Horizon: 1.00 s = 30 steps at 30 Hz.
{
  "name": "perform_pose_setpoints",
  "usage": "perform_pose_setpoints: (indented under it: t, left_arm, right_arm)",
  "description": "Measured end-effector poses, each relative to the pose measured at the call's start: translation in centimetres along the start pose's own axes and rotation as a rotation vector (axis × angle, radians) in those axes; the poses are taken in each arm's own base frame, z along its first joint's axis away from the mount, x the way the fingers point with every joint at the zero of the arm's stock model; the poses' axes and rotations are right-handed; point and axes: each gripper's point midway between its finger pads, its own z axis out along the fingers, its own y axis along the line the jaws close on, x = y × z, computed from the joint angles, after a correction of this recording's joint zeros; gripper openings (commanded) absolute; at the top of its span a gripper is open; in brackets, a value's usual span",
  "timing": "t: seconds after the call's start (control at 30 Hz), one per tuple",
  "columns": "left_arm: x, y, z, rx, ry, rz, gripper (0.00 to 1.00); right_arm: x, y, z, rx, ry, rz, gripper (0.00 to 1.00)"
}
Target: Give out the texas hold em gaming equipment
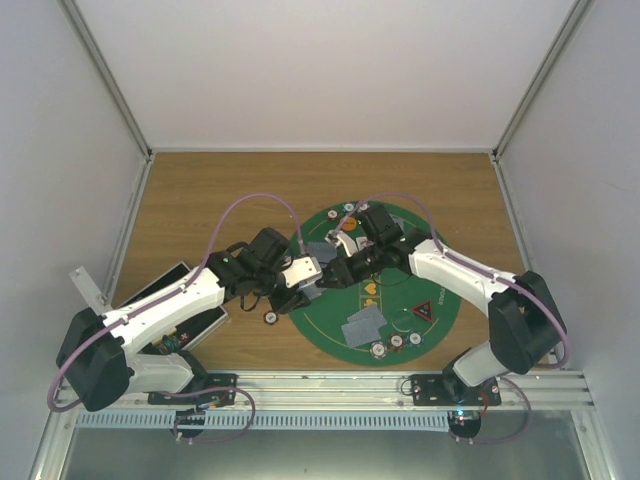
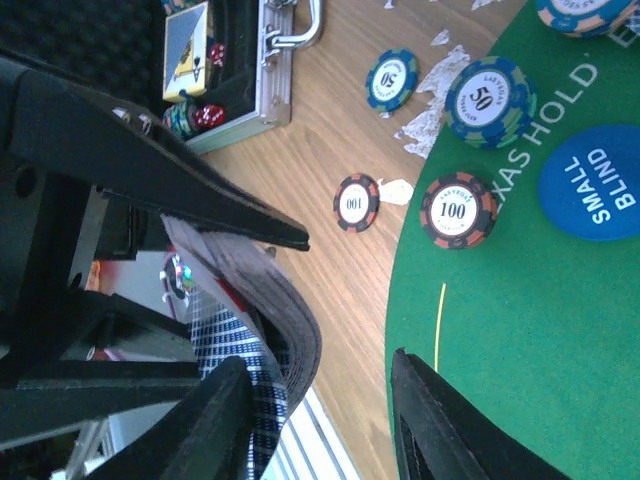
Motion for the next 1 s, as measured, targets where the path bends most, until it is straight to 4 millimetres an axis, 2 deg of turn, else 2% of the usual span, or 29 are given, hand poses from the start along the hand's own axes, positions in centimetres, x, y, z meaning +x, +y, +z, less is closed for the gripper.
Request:
perform_pose_setpoints:
  t: [0.27, 0.5, 0.63, 0.77, 1.0]
  left_arm:
    - [0.0, 0.0, 0.0, 0.000, 0.000, 0.000, 0.53]
    - [0.1, 0.0, 0.0, 0.000, 0.003, -0.001, 0.53]
    - [0.0, 0.0, 0.0, 0.000, 0.001, 0.000, 0.53]
    - [0.0, 0.0, 0.0, -0.002, 0.001, 0.000, 0.53]
    - [0.0, 0.1, 0.0, -0.003, 0.000, 0.000, 0.53]
  right_arm:
    - [0.0, 1.1, -0.3, -0.050, 0.001, -0.015, 0.01]
    - [0.0, 1.6, -0.9, -0.052, -0.010, -0.036, 0.01]
    - [-0.2, 1.1, -2.0, -0.029, -0.033, -0.028, 0.00]
    - [-0.8, -1.5, -4.1, 0.062, -0.081, 0.027, 0.01]
    - [-0.2, -10.3, -9.1, 0.383, -0.146, 0.223, 0.01]
